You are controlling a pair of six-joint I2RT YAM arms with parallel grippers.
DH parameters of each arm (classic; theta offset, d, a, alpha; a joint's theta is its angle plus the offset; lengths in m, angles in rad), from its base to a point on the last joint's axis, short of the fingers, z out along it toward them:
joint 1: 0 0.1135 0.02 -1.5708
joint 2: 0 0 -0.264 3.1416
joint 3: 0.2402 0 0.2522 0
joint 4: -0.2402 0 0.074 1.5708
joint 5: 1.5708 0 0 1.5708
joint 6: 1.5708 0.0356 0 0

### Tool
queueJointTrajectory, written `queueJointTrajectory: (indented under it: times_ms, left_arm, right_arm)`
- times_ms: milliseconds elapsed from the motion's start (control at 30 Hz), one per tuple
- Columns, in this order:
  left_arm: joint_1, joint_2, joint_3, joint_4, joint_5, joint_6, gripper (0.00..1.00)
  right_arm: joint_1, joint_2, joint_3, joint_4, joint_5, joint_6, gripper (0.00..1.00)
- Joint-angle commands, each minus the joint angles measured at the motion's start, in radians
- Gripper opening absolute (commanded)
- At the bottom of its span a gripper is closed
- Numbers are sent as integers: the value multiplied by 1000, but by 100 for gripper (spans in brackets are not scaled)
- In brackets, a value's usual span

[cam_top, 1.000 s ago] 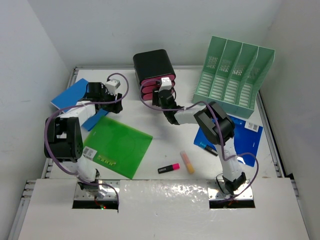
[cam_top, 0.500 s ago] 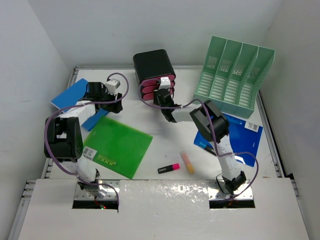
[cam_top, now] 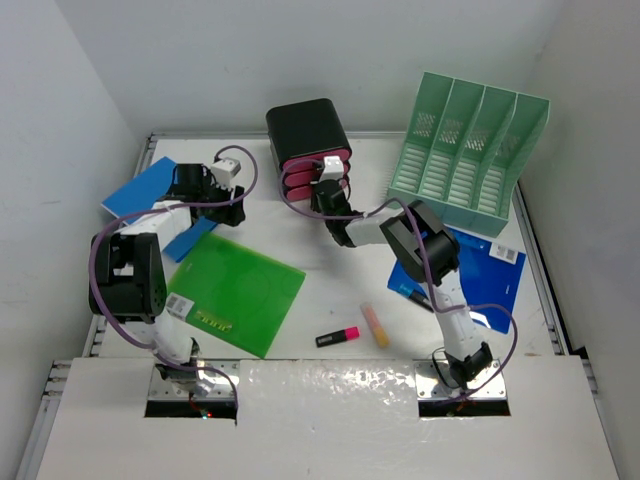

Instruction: Organize the desk

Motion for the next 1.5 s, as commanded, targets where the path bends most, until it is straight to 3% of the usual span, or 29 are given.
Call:
queueJointTrajectory:
  times_ms: [0, 133, 367, 433, 500, 533, 633, 733, 767, 800, 900, 1000, 1233, 1300, 1467]
  left_arm:
    - [8, 2, 35, 13, 15, 18, 59]
    - [9, -2, 34, 19, 33, 16, 59]
    - [8, -21, 38, -5, 76, 25, 59]
    - [6, -27, 38, -13, 102, 28, 59]
    - [-5, -39, 49, -51, 121, 59, 58]
    - [-8, -45, 52, -82, 132, 71, 57]
    - [-58, -90, 55, -134, 170, 120, 56]
    - [-132, -150, 54, -186, 201, 148, 56]
    - [-181, -177, 52, -199, 207, 154, 56]
    - [-208, -188, 52, -216, 208, 159, 56]
    - [-365, -211, 57, -306, 161, 205, 57]
    - [-648, -214, 40, -386, 97, 246, 59]
    - [-1061, -167, -115, -328, -40, 245, 66]
    - [-1158, -135, -126, -309, -87, 248, 68]
    - [-1233, -4, -129, -234, -171, 203, 73]
  right_arm:
    - [-5, -64, -98, 21, -61, 18, 0]
    - [19, -187, -288, 74, -88, 31, 0]
    - [64, -288, -460, 100, -117, 107, 0]
    - [68, -305, -487, 99, -119, 121, 21]
    - [68, -342, -506, 96, -131, 124, 26]
    - [68, -360, -527, 91, -136, 126, 39]
    - [68, -466, -582, 38, -147, 106, 62]
    - [67, -630, -638, -82, -137, 29, 77]
    - [65, -675, -641, -143, -128, 3, 89]
    - [65, -765, -641, -283, -101, -43, 94]
    - [53, -900, -646, -541, -49, -118, 99]
    - [-33, -1108, -688, -749, -57, -74, 99]
    - [-445, -1382, -863, -840, -289, -51, 99]
    - [-484, -1413, -891, -846, -305, -48, 99]
    - [-488, -1465, -928, -852, -295, -58, 99]
